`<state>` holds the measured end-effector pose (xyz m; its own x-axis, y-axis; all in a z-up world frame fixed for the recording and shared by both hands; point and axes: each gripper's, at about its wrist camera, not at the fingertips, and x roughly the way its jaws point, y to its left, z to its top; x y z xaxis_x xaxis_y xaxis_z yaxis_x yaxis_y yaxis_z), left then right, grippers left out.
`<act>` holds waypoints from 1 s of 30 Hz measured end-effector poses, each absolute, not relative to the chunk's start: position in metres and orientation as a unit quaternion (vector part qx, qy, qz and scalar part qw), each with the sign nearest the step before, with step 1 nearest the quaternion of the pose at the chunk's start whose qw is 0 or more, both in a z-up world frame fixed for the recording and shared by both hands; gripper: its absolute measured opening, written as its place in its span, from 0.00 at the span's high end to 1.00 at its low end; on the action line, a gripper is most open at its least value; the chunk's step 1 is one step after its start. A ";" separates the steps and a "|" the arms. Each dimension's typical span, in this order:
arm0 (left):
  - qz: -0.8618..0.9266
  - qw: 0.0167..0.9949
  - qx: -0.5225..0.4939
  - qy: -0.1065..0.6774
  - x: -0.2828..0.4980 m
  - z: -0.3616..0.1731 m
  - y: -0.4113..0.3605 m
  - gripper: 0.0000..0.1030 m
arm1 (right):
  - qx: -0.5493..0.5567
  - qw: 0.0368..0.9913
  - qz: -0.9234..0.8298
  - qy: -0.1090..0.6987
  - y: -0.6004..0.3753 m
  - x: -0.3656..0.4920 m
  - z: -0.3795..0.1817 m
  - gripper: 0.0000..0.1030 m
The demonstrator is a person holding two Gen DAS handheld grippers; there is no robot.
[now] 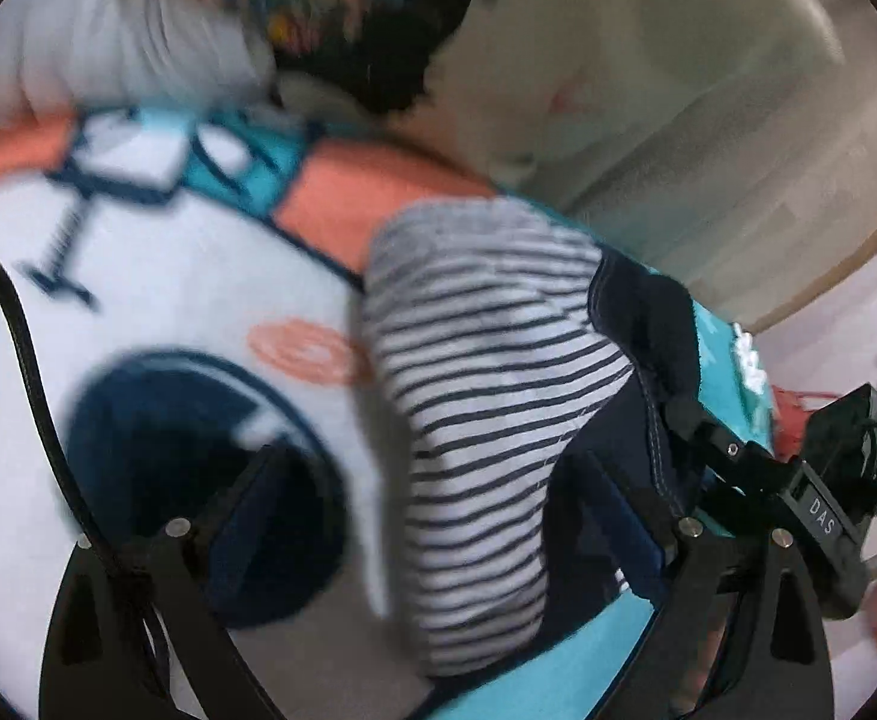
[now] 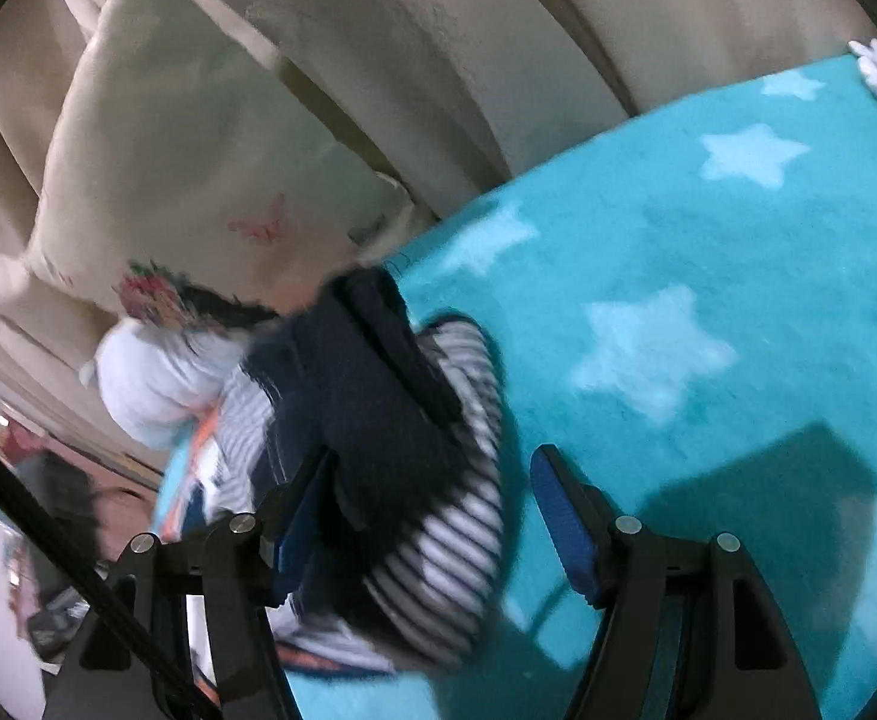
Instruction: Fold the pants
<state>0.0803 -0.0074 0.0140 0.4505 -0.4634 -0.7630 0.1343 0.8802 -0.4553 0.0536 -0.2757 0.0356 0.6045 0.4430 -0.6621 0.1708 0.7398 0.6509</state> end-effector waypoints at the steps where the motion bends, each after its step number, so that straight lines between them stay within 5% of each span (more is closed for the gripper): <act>1: -0.178 0.841 -0.161 0.485 0.079 0.017 -0.010 0.08 | 0.362 0.815 0.102 0.442 -0.273 0.058 0.033 0.63; 3: -0.196 0.832 -0.152 0.496 0.078 0.018 -0.020 0.35 | 0.369 0.808 0.120 0.443 -0.269 0.060 0.032 0.69; 4: -0.202 0.830 -0.147 0.499 0.076 0.019 -0.024 0.58 | 0.365 0.810 0.129 0.440 -0.266 0.059 0.036 0.72; 7: -0.200 0.836 -0.127 0.495 0.065 0.030 -0.032 0.67 | 0.371 0.810 0.150 0.429 -0.263 0.052 0.047 0.75; 18: -0.174 0.850 -0.101 0.486 0.038 0.034 -0.022 0.62 | 0.329 0.843 0.069 0.421 -0.267 0.020 0.066 0.64; 23: -0.149 0.881 -0.094 0.439 0.008 0.054 -0.001 0.46 | 0.254 0.901 0.070 0.344 -0.248 0.017 0.126 0.53; 30: -0.081 0.926 -0.056 0.365 -0.026 0.069 0.017 0.36 | 0.285 0.841 0.138 0.439 -0.226 0.093 0.075 0.50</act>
